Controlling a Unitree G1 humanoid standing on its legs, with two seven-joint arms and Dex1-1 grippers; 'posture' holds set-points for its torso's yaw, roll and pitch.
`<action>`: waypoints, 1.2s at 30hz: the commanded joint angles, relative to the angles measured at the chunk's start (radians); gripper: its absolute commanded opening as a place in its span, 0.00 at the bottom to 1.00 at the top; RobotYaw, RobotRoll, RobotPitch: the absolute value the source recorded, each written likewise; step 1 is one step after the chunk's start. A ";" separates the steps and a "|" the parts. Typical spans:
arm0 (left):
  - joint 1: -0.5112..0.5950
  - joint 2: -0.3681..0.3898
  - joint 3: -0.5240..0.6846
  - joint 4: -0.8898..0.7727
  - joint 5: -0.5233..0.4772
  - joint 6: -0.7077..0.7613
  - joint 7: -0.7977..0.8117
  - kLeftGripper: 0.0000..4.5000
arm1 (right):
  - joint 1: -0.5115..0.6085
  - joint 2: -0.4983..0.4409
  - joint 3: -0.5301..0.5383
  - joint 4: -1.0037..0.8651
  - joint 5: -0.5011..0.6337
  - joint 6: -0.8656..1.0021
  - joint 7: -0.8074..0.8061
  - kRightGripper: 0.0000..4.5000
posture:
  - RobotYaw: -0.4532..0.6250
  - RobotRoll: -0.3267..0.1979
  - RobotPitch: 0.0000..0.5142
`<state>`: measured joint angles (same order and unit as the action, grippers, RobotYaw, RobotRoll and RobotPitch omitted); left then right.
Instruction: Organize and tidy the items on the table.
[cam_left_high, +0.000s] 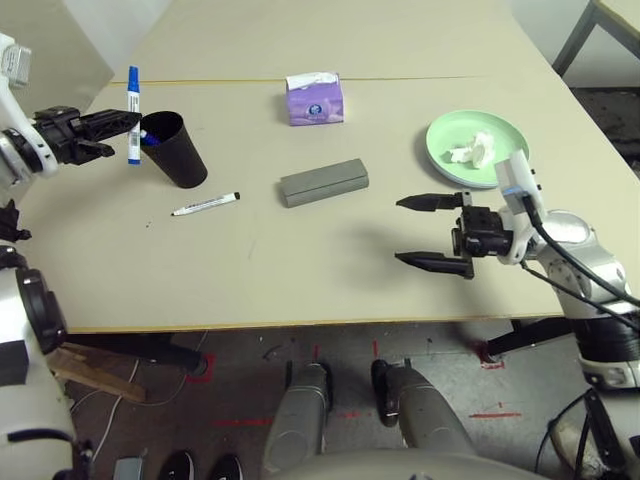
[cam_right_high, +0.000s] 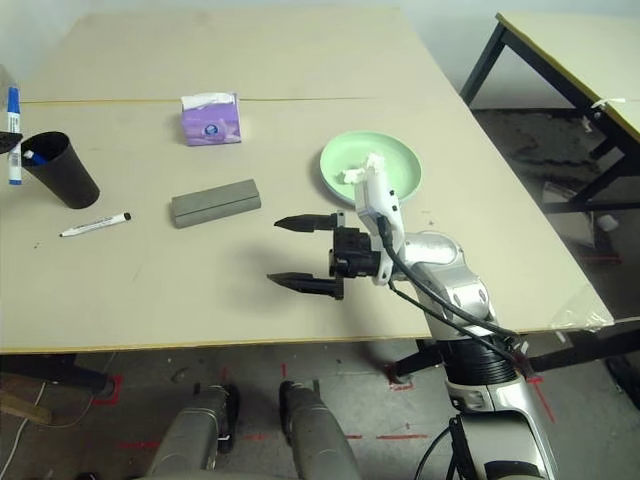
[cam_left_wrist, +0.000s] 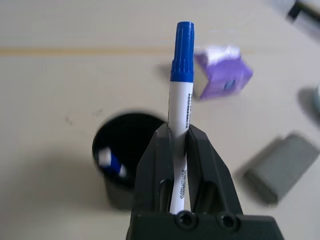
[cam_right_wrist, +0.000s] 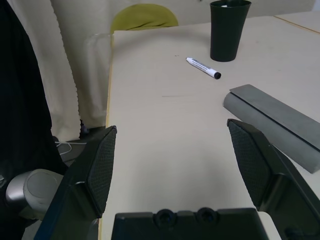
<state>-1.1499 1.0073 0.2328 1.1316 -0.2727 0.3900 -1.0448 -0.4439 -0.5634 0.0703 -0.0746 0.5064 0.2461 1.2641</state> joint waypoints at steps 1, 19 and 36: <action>-0.047 0.003 0.032 0.062 0.010 -0.053 0.059 0.06 | 0.025 -0.006 0.006 -0.026 -0.008 0.000 -0.010 1.00 | 0.39 0.62 0.32; 0.007 -0.088 0.045 0.151 0.089 -0.227 0.239 0.06 | 0.053 -0.023 -0.007 -0.069 0.004 0.017 -0.046 1.00 | 0.36 0.62 0.32; 0.007 -0.122 0.070 0.153 0.089 -0.294 0.256 0.06 | 0.056 -0.019 0.000 -0.088 0.006 0.028 -0.062 1.00 | 0.36 0.62 0.31</action>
<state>-1.1350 0.8862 0.2933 1.2742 -0.1870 0.1050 -0.7930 -0.4036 -0.5807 0.0638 -0.1438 0.5088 0.2669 1.2049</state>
